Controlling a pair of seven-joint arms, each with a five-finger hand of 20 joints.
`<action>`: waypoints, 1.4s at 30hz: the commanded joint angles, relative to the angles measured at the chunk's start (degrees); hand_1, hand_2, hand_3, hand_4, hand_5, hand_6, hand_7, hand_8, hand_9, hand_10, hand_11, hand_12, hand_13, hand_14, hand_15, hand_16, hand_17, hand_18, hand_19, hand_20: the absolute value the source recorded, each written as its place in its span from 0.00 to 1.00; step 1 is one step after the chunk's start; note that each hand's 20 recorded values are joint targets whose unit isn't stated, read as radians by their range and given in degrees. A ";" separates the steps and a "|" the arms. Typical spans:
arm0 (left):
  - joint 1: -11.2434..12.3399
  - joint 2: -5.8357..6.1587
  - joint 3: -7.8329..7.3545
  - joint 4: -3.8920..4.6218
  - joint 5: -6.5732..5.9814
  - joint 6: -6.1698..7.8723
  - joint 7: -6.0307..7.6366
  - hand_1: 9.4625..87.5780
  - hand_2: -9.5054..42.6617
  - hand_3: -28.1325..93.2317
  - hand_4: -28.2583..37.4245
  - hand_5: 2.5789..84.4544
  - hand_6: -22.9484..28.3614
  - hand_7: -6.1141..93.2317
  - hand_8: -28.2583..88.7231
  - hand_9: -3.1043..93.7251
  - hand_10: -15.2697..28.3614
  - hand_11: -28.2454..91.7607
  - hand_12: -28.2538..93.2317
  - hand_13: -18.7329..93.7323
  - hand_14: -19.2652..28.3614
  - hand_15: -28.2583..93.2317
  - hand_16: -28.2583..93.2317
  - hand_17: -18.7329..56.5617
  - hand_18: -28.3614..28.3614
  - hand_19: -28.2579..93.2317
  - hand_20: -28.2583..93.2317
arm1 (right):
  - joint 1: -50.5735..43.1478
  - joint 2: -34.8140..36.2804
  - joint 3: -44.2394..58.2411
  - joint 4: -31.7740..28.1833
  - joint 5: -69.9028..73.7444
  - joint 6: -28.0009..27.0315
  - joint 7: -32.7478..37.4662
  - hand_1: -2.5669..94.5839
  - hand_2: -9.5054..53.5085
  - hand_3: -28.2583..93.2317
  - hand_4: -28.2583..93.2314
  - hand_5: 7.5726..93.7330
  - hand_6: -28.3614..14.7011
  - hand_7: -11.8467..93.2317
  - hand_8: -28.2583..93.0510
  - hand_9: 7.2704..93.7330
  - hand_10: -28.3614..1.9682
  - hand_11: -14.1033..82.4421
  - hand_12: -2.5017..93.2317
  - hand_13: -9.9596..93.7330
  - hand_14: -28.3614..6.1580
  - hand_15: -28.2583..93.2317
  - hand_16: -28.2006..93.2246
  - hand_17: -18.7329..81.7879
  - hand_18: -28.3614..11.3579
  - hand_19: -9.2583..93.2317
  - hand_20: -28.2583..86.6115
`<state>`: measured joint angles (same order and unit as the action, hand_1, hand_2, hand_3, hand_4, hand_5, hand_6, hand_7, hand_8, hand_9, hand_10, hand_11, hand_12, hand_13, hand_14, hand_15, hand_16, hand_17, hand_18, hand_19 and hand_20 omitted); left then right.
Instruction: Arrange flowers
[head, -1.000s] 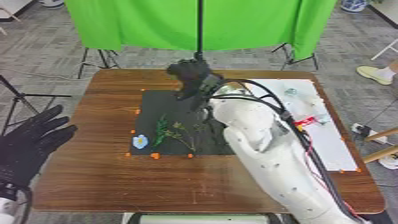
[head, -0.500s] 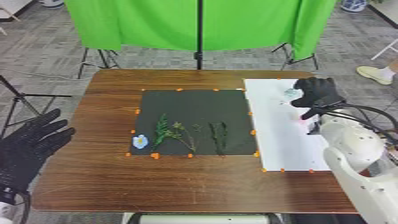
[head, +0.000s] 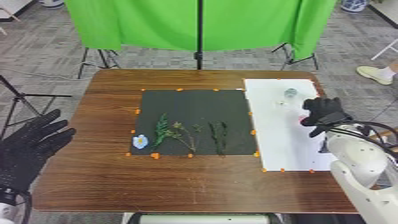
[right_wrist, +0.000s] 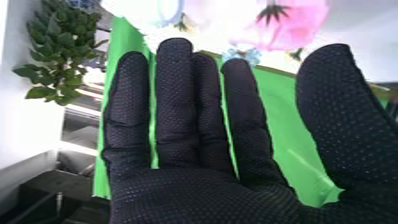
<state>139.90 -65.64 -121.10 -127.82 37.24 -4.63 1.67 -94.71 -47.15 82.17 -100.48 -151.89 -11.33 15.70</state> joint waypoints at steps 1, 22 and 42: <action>1.28 -0.77 0.24 -0.37 0.29 -0.03 0.13 0.21 0.13 0.81 0.05 0.43 0.50 0.26 0.16 0.36 0.65 0.46 0.34 0.41 0.75 0.53 0.22 0.15 0.90 0.63 0.27 | 0.76 0.08 -1.23 2.59 -1.64 0.41 -0.75 0.35 0.00 0.97 0.00 0.41 0.64 0.46 0.05 0.42 0.65 0.57 0.24 0.55 0.68 0.71 0.35 0.40 0.29 0.79 0.54; 0.87 -0.40 0.02 -0.44 0.32 -0.60 -0.47 0.21 0.14 0.81 0.05 0.43 0.50 0.26 0.16 0.36 0.66 0.46 0.34 0.41 0.75 0.53 0.22 0.15 0.90 0.63 0.27 | 9.84 -4.31 -11.25 -2.23 -4.23 5.53 3.06 0.51 0.00 0.94 0.00 0.76 0.71 0.58 0.12 0.92 0.87 0.37 0.54 0.85 0.77 0.70 0.51 0.50 0.31 0.85 0.58; 0.83 -0.21 -0.02 -0.05 0.16 -0.55 -0.62 0.21 0.14 0.81 0.05 0.43 0.50 0.26 0.16 0.36 0.65 0.47 0.34 0.41 0.75 0.53 0.22 0.15 0.90 0.63 0.27 | 6.91 -4.09 -7.25 -1.82 0.43 -11.49 0.19 0.34 0.00 1.00 0.01 0.35 0.53 0.37 0.09 0.39 0.63 0.47 0.22 0.57 0.62 0.81 0.37 0.40 0.27 0.83 0.59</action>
<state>140.33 -65.82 -121.33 -128.28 37.23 -4.68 1.72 -85.82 -51.20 74.83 -103.83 -152.20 -22.27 17.07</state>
